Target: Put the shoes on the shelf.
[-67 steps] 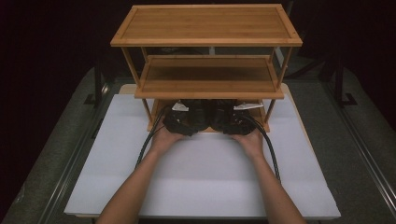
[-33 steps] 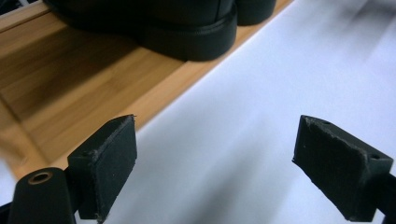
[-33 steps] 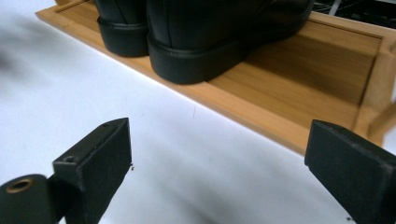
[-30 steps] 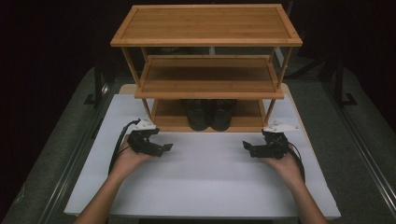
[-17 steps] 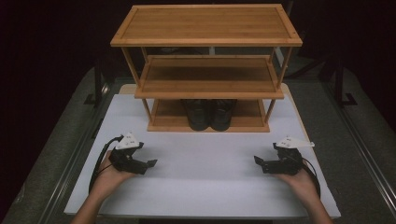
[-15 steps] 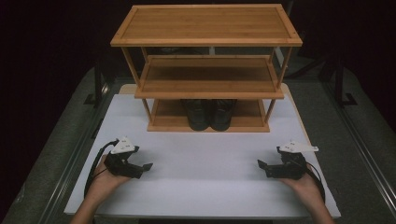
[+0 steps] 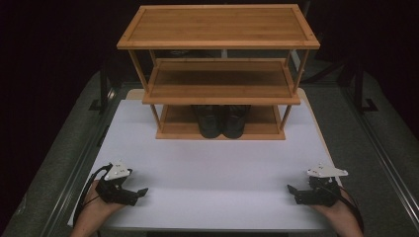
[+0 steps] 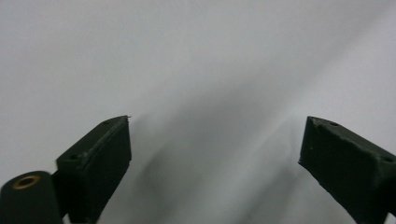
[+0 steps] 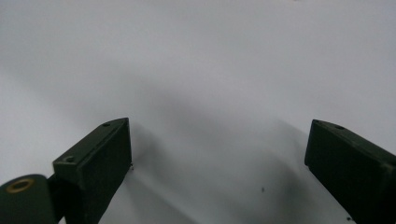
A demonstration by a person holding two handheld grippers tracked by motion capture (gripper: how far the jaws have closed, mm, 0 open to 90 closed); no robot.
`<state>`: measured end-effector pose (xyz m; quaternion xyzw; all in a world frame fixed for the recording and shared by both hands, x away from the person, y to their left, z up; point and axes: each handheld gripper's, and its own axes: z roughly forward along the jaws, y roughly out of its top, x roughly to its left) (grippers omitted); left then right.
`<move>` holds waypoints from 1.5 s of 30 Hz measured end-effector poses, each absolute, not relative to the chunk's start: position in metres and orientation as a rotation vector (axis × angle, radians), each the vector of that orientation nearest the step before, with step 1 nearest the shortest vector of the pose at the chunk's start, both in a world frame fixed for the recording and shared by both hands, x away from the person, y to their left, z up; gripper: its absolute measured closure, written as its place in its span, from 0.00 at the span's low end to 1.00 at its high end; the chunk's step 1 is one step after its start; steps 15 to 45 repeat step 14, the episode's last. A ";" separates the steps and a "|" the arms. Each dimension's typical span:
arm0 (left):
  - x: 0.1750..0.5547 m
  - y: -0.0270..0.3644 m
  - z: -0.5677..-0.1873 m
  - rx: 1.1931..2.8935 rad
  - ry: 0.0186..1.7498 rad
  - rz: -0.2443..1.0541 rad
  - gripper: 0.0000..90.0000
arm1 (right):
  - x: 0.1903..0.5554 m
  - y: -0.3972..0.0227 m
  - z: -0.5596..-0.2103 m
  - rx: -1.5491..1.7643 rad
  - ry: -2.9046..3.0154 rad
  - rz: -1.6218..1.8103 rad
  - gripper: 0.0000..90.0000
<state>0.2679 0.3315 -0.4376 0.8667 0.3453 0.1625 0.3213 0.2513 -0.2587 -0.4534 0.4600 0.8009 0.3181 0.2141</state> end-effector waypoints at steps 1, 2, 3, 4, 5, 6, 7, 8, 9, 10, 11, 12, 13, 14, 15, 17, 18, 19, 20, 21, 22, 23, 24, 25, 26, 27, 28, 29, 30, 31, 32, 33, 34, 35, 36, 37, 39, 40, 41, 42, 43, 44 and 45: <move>0.268 0.331 -0.438 2.276 0.907 0.427 0.08 | 0.251 -0.259 -0.453 1.276 2.222 0.883 0.08; 0.265 0.332 -0.441 2.289 0.902 0.431 0.08 | 0.249 -0.261 -0.456 1.278 2.219 0.893 0.07; 0.265 0.332 -0.441 2.289 0.902 0.431 0.08 | 0.248 -0.262 -0.456 1.284 2.219 0.900 0.07; 0.263 0.334 -0.445 2.270 0.910 0.432 0.06 | 0.249 -0.263 -0.456 1.293 2.221 0.906 0.07; 0.263 0.334 -0.445 2.270 0.910 0.432 0.04 | 0.249 -0.263 -0.456 1.293 2.221 0.906 0.07; 0.263 0.336 -0.447 2.248 0.927 0.415 0.04 | 0.249 -0.264 -0.457 1.305 2.228 0.918 0.08; 0.263 0.338 -0.449 2.234 0.930 0.405 0.03 | 0.250 -0.265 -0.457 1.311 2.231 0.924 0.08; 0.263 0.339 -0.450 2.219 0.937 0.394 0.03 | 0.250 -0.265 -0.457 1.320 2.236 0.929 0.08; 0.263 0.339 -0.450 2.218 0.936 0.395 0.03 | 0.251 -0.266 -0.458 1.330 2.241 0.936 0.08; 0.264 0.339 -0.450 2.226 0.931 0.398 0.03 | 0.251 -0.267 -0.458 1.331 2.241 0.938 0.08; 0.264 0.339 -0.450 2.226 0.931 0.398 0.03 | 0.251 -0.267 -0.458 1.331 2.241 0.938 0.08; 0.264 0.339 -0.450 2.223 0.933 0.396 0.03 | 0.251 -0.266 -0.458 1.330 2.241 0.935 0.08; 0.263 0.339 -0.450 2.223 0.933 0.397 0.03 | 0.251 -0.267 -0.458 1.331 2.241 0.936 0.08; 0.263 0.339 -0.450 2.223 0.933 0.397 0.03 | 0.251 -0.267 -0.458 1.331 2.241 0.936 0.08; 0.263 0.339 -0.450 2.223 0.933 0.397 0.03 | 0.251 -0.267 -0.458 1.331 2.241 0.936 0.08; 0.263 0.339 -0.450 2.223 0.933 0.397 0.03 | 0.251 -0.267 -0.458 1.331 2.241 0.936 0.08; 0.263 0.339 -0.450 2.223 0.933 0.397 0.03 | 0.251 -0.267 -0.458 1.331 2.241 0.936 0.08; 0.263 0.339 -0.450 2.223 0.933 0.397 0.03 | 0.251 -0.267 -0.458 1.331 2.241 0.936 0.08; 0.263 0.339 -0.450 2.223 0.933 0.397 0.03 | 0.251 -0.267 -0.458 1.331 2.241 0.936 0.08; 0.263 0.339 -0.450 2.223 0.933 0.397 0.03 | 0.251 -0.267 -0.458 1.331 2.241 0.936 0.08; 0.263 0.339 -0.450 2.223 0.933 0.397 0.03 | 0.251 -0.267 -0.458 1.331 2.241 0.936 0.08; 0.263 0.339 -0.450 2.223 0.933 0.397 0.03 | 0.251 -0.267 -0.458 1.331 2.241 0.936 0.08; 0.263 0.339 -0.450 2.223 0.933 0.397 0.03 | 0.251 -0.267 -0.458 1.331 2.241 0.936 0.08; 0.263 0.339 -0.450 2.223 0.933 0.397 0.03 | 0.251 -0.267 -0.458 1.331 2.241 0.936 0.08; 0.263 0.339 -0.450 2.223 0.933 0.397 0.03 | 0.251 -0.267 -0.458 1.331 2.241 0.936 0.08; 0.263 0.339 -0.450 2.223 0.933 0.397 0.03 | 0.251 -0.267 -0.458 1.331 2.241 0.936 0.08; 0.263 0.339 -0.450 2.223 0.933 0.397 0.03 | 0.251 -0.267 -0.458 1.331 2.241 0.936 0.08; 0.263 0.339 -0.450 2.223 0.933 0.397 0.03 | 0.251 -0.267 -0.458 1.331 2.241 0.936 0.08; 0.263 0.339 -0.450 2.223 0.933 0.397 0.03 | 0.251 -0.267 -0.458 1.331 2.241 0.936 0.08; 0.263 0.339 -0.450 2.223 0.933 0.397 0.03 | 0.251 -0.267 -0.458 1.331 2.241 0.936 0.08; 0.263 0.339 -0.450 2.223 0.933 0.397 0.03 | 0.251 -0.267 -0.458 1.331 2.241 0.936 0.08; 0.263 0.339 -0.450 2.223 0.933 0.397 0.03 | 0.251 -0.267 -0.458 1.331 2.241 0.936 0.08; 0.263 0.339 -0.450 2.223 0.933 0.397 0.03 | 0.251 -0.267 -0.458 1.331 2.241 0.936 0.08; 0.263 0.339 -0.450 2.223 0.933 0.397 0.03 | 0.251 -0.267 -0.458 1.331 2.241 0.936 0.08; 0.263 0.339 -0.450 2.223 0.933 0.397 0.03 | 0.251 -0.267 -0.458 1.331 2.241 0.936 0.08; 0.263 0.339 -0.450 2.223 0.933 0.397 0.03 | 0.251 -0.267 -0.458 1.331 2.241 0.936 0.08; 0.263 0.339 -0.450 2.223 0.933 0.397 0.03 | 0.251 -0.267 -0.458 1.331 2.241 0.936 0.08; 0.263 0.339 -0.450 2.223 0.933 0.397 0.03 | 0.251 -0.267 -0.458 1.331 2.241 0.936 0.08; 0.263 0.339 -0.450 2.223 0.933 0.397 0.03 | 0.251 -0.267 -0.458 1.331 2.241 0.936 0.08; 0.263 0.339 -0.450 2.223 0.933 0.397 0.03 | 0.251 -0.267 -0.458 1.331 2.241 0.936 0.08; 0.263 0.339 -0.450 2.223 0.933 0.397 0.03 | 0.251 -0.267 -0.458 1.331 2.241 0.936 0.08; 0.263 0.339 -0.450 2.223 0.933 0.397 0.03 | 0.251 -0.267 -0.458 1.331 2.241 0.936 0.08; 0.263 0.339 -0.450 2.223 0.933 0.397 0.03 | 0.251 -0.267 -0.458 1.331 2.241 0.936 0.08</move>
